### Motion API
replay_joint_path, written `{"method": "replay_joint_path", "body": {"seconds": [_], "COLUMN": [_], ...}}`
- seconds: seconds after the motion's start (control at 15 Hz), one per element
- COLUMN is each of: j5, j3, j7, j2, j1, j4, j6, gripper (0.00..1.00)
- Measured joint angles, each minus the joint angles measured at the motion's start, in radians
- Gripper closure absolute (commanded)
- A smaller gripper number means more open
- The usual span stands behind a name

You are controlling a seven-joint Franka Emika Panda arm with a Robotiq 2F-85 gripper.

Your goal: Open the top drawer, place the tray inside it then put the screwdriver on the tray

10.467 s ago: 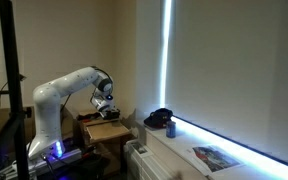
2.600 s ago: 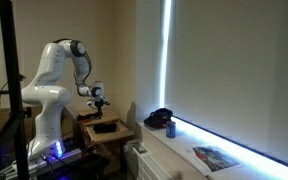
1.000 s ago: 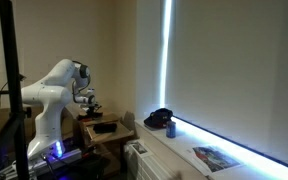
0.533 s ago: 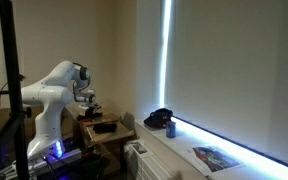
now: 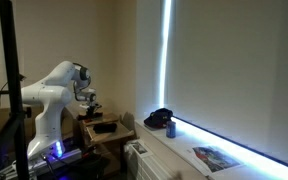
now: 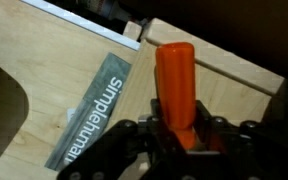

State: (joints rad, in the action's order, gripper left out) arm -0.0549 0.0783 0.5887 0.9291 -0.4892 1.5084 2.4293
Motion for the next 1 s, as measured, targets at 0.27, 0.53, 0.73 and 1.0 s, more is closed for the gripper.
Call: {"method": "replay_joint_path", "body": {"seconds": [0.27, 0.53, 0.73, 1.0], "j5": [0.002, 0.026, 0.054, 0.113], "j3": [-0.031, -0.11, -0.158, -0.199], "j7": [0.049, 0.159, 0.271, 0.455], "j2": [-0.002, -0.099, -0.245, -0.433], "j1": [-0.01, -0.029, -0.04, -0.038], "j4": [0.006, 0.104, 0.243, 0.46], "j6": [0.046, 0.113, 0.111, 0.105], "gripper": [0.91, 0.91, 0.91, 0.91]}}
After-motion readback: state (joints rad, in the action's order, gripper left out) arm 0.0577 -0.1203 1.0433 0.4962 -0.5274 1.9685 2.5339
